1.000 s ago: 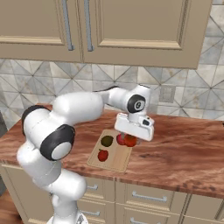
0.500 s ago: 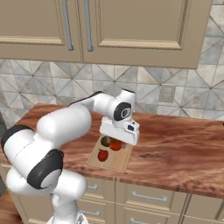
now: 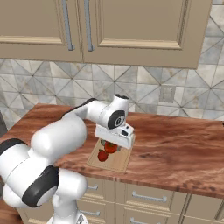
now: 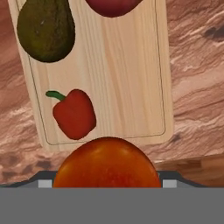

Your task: Place the avocado, onion, tomato, and bell pepper on the cutting board.

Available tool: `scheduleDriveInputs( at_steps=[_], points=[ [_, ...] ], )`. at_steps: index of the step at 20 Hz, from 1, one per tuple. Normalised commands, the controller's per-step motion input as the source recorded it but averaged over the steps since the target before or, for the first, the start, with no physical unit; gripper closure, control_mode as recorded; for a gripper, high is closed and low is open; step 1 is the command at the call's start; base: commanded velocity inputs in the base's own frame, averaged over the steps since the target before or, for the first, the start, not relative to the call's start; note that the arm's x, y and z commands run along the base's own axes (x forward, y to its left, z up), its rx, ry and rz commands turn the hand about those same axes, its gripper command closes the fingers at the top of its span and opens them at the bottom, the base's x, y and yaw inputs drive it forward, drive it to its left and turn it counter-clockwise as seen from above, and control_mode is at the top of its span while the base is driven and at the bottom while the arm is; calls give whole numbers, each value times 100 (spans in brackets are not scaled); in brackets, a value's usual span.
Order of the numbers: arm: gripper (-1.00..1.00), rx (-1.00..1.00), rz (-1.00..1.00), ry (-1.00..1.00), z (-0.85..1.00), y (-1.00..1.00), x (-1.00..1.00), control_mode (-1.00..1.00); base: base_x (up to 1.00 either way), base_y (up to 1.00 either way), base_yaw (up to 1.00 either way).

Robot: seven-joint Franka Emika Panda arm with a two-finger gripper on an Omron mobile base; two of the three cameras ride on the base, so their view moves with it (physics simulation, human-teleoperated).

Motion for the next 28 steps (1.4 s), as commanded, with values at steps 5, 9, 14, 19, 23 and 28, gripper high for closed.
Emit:
scheduleDriveInputs(
  at_steps=[5,9,14,19,23,28],
  points=[
    [100,0,0,-5,-19,0,0,-100,0,0,0],
    [100,0,0,-3,-8,-3,0,-100,0,0,0],
    [100,0,0,-2,-6,-9,0,-100,0,0,0],
    [100,0,0,0,-14,-5,13,-100,0,0,0],
    [100,0,0,0,-22,-6,33,-100,0,0,0],
    [100,0,0,0,-22,-14,19,-100,0,0,0]
  ],
)
